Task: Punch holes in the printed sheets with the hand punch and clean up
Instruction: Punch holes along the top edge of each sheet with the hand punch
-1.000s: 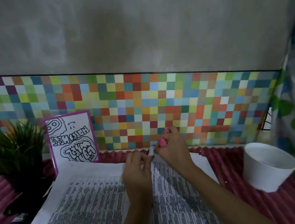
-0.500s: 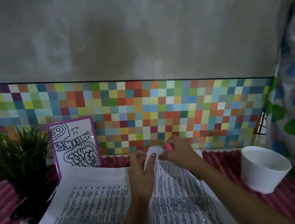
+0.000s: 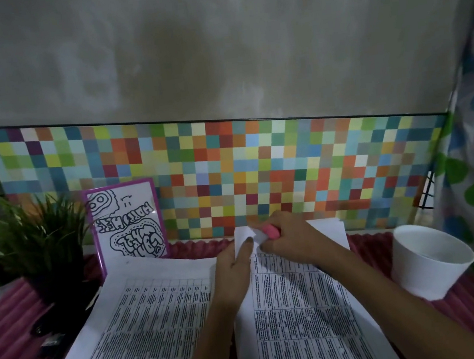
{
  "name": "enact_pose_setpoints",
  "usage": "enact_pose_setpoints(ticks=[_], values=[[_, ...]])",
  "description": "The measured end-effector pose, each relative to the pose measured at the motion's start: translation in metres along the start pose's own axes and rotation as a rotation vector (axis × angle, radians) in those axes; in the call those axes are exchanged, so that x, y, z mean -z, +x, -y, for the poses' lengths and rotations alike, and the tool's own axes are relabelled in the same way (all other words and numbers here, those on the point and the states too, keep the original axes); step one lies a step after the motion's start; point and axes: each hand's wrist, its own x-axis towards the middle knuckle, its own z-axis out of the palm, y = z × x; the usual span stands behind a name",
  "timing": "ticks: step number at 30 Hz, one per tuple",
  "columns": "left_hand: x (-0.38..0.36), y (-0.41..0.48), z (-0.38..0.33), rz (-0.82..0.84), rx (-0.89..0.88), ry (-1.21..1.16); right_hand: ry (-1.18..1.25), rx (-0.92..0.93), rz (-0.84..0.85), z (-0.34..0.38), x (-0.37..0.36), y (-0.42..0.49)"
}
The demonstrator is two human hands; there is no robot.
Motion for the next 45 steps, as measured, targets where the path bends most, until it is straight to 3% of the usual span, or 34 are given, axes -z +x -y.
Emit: enact_pose_setpoints(ticks=[6, 10, 18, 36, 40, 45], values=[[-0.007, -0.002, 0.007, 0.037, -0.01, 0.011, 0.089, -0.149, -0.141, -0.002, -0.005, 0.013], [-0.008, -0.001, 0.007, -0.04, -0.024, -0.039, 0.114, -0.191, -0.196, -0.003, -0.007, 0.012], [-0.012, 0.001, 0.003, -0.03, -0.038, -0.09, -0.08, -0.003, -0.097, -0.002, -0.005, 0.003], [-0.012, -0.002, 0.002, -0.054, -0.143, 0.011, 0.074, -0.041, -0.279, 0.009, -0.003, 0.011], [-0.012, -0.003, 0.001, -0.077, -0.2, 0.076, 0.097, -0.084, -0.217, 0.011, -0.006, 0.012], [-0.014, -0.005, 0.0, -0.072, -0.272, 0.152, 0.074, -0.139, -0.342, 0.01, -0.008, 0.014]])
